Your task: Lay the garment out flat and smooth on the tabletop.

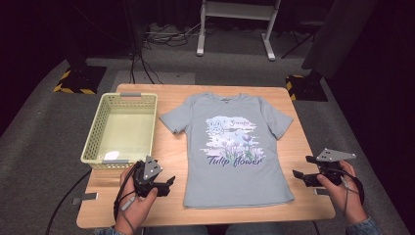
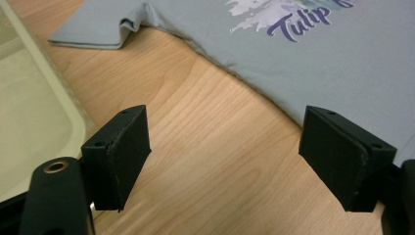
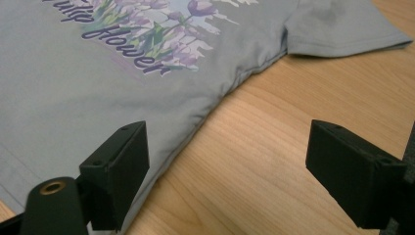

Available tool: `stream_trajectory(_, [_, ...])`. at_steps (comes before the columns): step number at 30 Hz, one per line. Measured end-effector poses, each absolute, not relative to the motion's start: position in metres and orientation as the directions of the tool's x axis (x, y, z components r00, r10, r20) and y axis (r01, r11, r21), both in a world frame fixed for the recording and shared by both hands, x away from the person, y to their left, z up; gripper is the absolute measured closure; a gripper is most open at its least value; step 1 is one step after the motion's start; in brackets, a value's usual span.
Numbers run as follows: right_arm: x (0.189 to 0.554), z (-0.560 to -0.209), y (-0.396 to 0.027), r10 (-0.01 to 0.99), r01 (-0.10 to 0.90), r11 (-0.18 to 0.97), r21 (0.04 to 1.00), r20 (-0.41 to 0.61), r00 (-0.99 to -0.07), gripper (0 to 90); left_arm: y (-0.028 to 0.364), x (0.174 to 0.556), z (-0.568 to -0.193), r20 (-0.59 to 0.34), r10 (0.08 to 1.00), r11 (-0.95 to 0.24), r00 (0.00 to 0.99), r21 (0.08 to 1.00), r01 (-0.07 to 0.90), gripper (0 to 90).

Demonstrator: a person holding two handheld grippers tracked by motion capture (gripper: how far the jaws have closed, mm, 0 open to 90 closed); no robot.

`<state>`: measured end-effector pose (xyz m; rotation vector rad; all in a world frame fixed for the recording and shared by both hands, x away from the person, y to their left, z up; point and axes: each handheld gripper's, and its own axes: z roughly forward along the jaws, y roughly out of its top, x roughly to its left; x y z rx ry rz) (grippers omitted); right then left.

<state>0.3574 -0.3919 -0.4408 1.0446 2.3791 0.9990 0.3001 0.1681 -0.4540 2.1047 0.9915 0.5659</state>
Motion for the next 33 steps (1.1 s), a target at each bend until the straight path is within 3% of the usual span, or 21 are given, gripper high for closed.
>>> stream_trajectory(29, [0.347, -0.498, -0.417, 0.829, 0.612, 0.414, 0.674, 0.000, -0.559, 14.9, 0.223, 0.293, -0.504, 0.010, 0.874, -0.354, 0.487, 0.699, 0.622, 18.4])
stream_trajectory(33, [0.343, -0.502, -0.417, 0.846, 0.596, 0.378, 0.708, -0.003, -0.533, 14.1, 0.228, 0.292, -0.508, -0.017, 0.889, -0.307, 0.458, 0.718, 0.624, 16.6])
